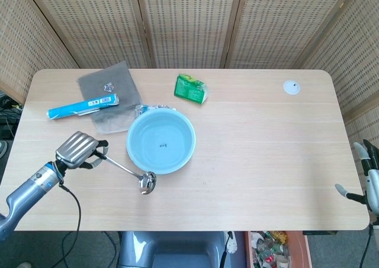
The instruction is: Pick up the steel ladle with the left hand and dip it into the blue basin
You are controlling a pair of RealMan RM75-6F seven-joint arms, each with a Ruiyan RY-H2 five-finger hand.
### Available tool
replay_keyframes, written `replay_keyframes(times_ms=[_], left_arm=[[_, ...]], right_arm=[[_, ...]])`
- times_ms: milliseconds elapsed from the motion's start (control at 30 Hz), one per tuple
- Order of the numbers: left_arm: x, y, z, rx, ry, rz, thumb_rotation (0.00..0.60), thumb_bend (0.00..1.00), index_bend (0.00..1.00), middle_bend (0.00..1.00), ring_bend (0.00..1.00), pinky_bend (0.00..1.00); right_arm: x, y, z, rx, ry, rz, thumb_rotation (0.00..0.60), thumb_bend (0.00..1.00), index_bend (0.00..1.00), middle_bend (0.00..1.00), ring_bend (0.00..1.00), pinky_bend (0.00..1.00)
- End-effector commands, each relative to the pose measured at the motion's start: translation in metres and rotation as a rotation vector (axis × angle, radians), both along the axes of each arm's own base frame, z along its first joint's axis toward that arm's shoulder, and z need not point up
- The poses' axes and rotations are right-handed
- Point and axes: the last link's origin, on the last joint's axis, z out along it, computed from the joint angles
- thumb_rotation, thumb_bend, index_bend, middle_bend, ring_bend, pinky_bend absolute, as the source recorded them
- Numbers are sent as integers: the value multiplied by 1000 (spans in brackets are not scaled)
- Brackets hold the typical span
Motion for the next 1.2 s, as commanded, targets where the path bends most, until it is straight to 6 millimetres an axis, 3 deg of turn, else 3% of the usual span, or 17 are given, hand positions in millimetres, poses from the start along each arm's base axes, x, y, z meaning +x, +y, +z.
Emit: replay_keyframes(times_ms=[33, 133, 300, 500, 833, 1200], left_arm=[[32, 24, 10, 7, 19, -2, 600, 598, 968, 1000, 970, 1000], [47, 43, 10, 15, 60, 3, 600, 599, 969, 1000, 970, 1000], [69, 78, -15, -32, 128, 70, 600, 600, 969, 1000, 970, 1000], [88, 102, -35, -7, 187, 73, 600, 601, 969, 1000, 971, 1000], [109, 123, -62, 60, 316, 52, 600, 601, 970, 1000, 971, 1000], [124, 129, -102, 101, 419, 79, 600, 602, 974, 1000, 971, 1000]], right_arm=[[0, 0, 0, 0, -1, 0, 600, 0, 0, 0, 0, 0], [-1, -1, 1, -1, -1, -3, 600, 0, 0, 0, 0, 0], [-3, -1, 5, -12, -14, -13, 600, 0, 0, 0, 0, 0], [-6, -3, 6, -10, -18, -24, 600, 0, 0, 0, 0, 0], [-10, -6, 8, -13, -28, -37, 600, 0, 0, 0, 0, 0], [-12, -8, 11, -15, -45, -40, 600, 0, 0, 0, 0, 0]])
